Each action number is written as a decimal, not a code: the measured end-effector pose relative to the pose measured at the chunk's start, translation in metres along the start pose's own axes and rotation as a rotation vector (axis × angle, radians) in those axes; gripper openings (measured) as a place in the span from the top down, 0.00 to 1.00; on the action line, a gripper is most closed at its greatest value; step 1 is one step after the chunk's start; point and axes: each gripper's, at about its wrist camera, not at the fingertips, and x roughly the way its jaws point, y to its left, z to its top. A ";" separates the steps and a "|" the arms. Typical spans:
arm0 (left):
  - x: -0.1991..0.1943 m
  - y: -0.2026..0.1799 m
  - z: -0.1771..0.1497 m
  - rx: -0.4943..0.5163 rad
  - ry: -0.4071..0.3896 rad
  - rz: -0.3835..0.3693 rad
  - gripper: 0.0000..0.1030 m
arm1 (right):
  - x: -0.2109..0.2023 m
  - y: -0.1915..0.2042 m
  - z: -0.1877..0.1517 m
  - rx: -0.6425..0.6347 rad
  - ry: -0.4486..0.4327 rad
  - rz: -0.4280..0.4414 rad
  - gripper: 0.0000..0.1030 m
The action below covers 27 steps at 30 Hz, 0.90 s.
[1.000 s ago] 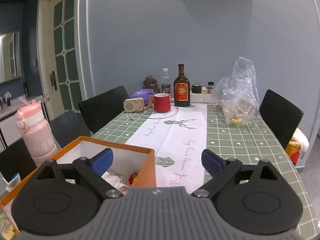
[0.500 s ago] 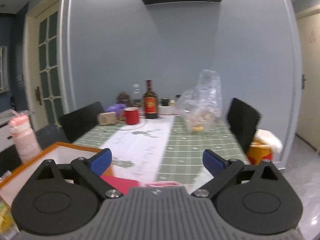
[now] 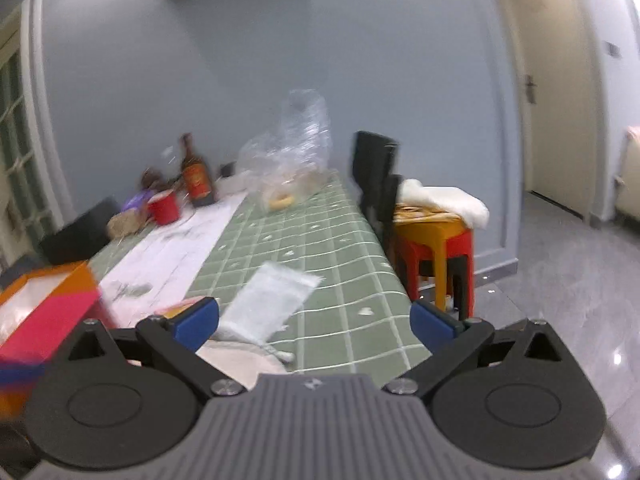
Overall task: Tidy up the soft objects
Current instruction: 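Move both grippers from the box back toward the white towel mitt on the table, then grasp the white terry towel mitt with the left gripper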
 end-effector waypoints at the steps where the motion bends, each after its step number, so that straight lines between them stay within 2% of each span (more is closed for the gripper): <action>1: 0.008 -0.006 -0.004 0.003 0.014 -0.013 0.18 | -0.004 -0.002 -0.007 0.035 -0.079 -0.076 0.06; 2: 0.015 -0.012 -0.008 0.007 0.022 -0.021 0.18 | -0.004 -0.001 -0.010 0.036 -0.103 -0.097 0.06; 7: 0.037 -0.029 -0.016 0.076 0.025 0.010 0.16 | 0.012 0.005 -0.027 0.002 -0.091 -0.100 0.06; 10: 0.046 -0.035 -0.020 0.131 0.055 -0.051 0.16 | 0.018 0.001 -0.039 0.029 -0.071 -0.096 0.06; 12: 0.054 -0.036 -0.023 0.102 0.083 -0.004 0.15 | 0.021 -0.001 -0.042 0.033 -0.035 -0.096 0.06; 15: 0.071 -0.028 -0.025 0.044 0.128 -0.007 0.12 | 0.019 0.000 -0.047 0.026 -0.037 -0.097 0.06; 20: 0.077 -0.025 -0.035 0.023 0.066 -0.011 0.00 | 0.024 0.004 -0.052 -0.001 -0.009 -0.102 0.06; 27: 0.084 -0.021 -0.034 0.004 0.092 -0.033 0.00 | 0.024 0.002 -0.055 0.005 0.007 -0.108 0.06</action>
